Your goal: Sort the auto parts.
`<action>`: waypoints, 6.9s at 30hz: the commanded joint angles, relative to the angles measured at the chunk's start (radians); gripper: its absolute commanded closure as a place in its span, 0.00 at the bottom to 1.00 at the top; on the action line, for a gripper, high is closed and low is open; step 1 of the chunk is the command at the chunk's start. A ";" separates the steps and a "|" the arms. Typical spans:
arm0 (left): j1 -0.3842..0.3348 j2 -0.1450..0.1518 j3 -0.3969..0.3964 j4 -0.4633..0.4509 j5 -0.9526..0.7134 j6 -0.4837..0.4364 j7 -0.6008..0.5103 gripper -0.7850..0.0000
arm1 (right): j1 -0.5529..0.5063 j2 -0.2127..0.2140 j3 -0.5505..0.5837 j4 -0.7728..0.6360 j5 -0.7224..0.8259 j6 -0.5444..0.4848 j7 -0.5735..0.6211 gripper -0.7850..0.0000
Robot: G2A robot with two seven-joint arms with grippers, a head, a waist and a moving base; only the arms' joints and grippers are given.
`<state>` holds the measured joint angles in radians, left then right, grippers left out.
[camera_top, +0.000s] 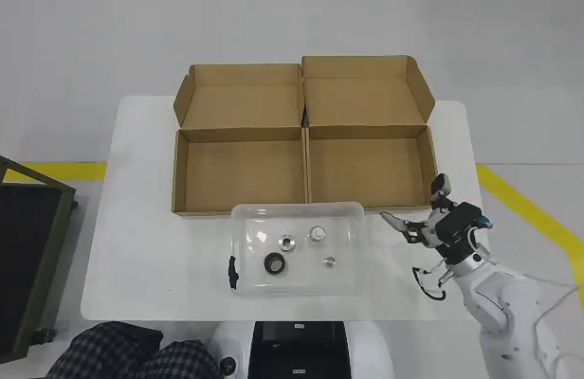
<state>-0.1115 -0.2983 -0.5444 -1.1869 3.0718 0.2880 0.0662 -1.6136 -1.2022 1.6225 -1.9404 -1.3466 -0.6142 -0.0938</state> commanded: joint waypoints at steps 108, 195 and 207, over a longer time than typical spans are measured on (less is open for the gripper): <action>0.000 0.000 0.000 0.000 0.000 0.000 0.000 0.00 | 0.274 0.042 -0.250 0.011 0.560 -0.120 0.006 1.00; 0.000 0.000 0.000 0.000 0.000 0.000 0.000 0.00 | 0.545 0.000 -0.422 0.251 0.102 0.179 0.377 0.00; 0.000 0.000 0.000 0.000 0.000 0.000 0.000 0.00 | 0.378 0.036 -0.333 -0.069 0.051 0.006 0.497 0.00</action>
<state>-0.1115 -0.2983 -0.5444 -1.1869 3.0718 0.2880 0.0662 -1.2205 -1.1682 1.2858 -1.9866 -1.2917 -0.5978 0.3936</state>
